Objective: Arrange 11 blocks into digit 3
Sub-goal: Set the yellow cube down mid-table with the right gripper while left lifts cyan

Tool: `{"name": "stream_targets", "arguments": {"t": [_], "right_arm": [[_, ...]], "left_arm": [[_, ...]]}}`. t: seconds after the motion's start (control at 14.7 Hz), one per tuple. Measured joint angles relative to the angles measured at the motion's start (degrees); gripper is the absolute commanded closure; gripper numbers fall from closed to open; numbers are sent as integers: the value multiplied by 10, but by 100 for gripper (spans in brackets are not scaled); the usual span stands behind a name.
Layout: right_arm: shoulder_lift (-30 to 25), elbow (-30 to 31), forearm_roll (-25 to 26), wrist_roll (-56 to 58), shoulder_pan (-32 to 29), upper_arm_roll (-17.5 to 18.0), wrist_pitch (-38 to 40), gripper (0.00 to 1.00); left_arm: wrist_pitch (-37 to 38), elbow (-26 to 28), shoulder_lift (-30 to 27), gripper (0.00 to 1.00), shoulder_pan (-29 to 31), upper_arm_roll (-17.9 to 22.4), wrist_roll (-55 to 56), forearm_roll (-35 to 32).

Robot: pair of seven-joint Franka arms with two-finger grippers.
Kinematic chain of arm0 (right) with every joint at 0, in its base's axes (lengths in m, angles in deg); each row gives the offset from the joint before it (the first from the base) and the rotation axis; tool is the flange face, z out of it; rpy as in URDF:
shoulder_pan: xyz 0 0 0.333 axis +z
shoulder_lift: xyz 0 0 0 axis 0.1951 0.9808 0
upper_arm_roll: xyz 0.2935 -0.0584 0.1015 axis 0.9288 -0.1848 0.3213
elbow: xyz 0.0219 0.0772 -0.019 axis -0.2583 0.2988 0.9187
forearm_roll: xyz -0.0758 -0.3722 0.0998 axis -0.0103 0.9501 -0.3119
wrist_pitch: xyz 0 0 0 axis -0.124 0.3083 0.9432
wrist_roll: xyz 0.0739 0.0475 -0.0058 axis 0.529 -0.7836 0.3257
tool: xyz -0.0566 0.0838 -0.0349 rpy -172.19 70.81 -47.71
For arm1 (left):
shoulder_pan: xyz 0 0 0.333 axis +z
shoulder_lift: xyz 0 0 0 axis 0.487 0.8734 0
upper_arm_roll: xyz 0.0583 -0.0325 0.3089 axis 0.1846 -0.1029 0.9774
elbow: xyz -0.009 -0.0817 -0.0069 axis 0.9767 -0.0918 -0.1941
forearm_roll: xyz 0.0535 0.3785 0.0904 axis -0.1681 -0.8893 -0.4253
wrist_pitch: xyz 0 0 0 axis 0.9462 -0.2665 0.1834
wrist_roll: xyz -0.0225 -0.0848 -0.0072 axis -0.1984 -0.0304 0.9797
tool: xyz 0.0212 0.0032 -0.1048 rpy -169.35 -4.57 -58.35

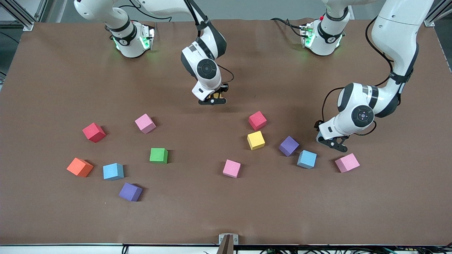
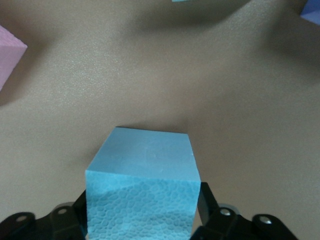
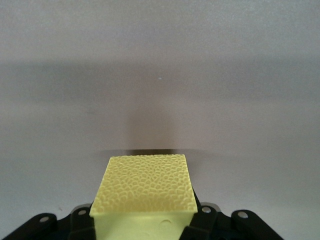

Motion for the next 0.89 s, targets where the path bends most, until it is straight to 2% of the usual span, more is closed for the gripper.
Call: {"name": "stream_targets", "arguments": {"t": [0.07, 0.14, 0.27, 0.54, 0.68, 0.89], "right_arm": [[2, -1, 0, -12, 2, 0, -5, 82], [5, -5, 0, -20, 3, 0, -7, 82], [18, -19, 0, -25, 5, 0, -8, 82], [40, -42, 0, -26, 9, 0, -3, 80], [41, -43, 0, -26, 9, 0, -2, 78], [42, -44, 0, -28, 9, -1, -3, 78]], "left_arm": [[0, 0, 0, 25, 0, 0, 0, 0], [0, -1, 1, 36, 0, 0, 0, 0], [0, -1, 1, 42, 0, 0, -1, 0], [0, -4, 1, 62, 0, 0, -1, 0], [0, -8, 1, 70, 0, 0, -1, 0], [0, -25, -3, 74, 0, 0, 2, 0]]}}
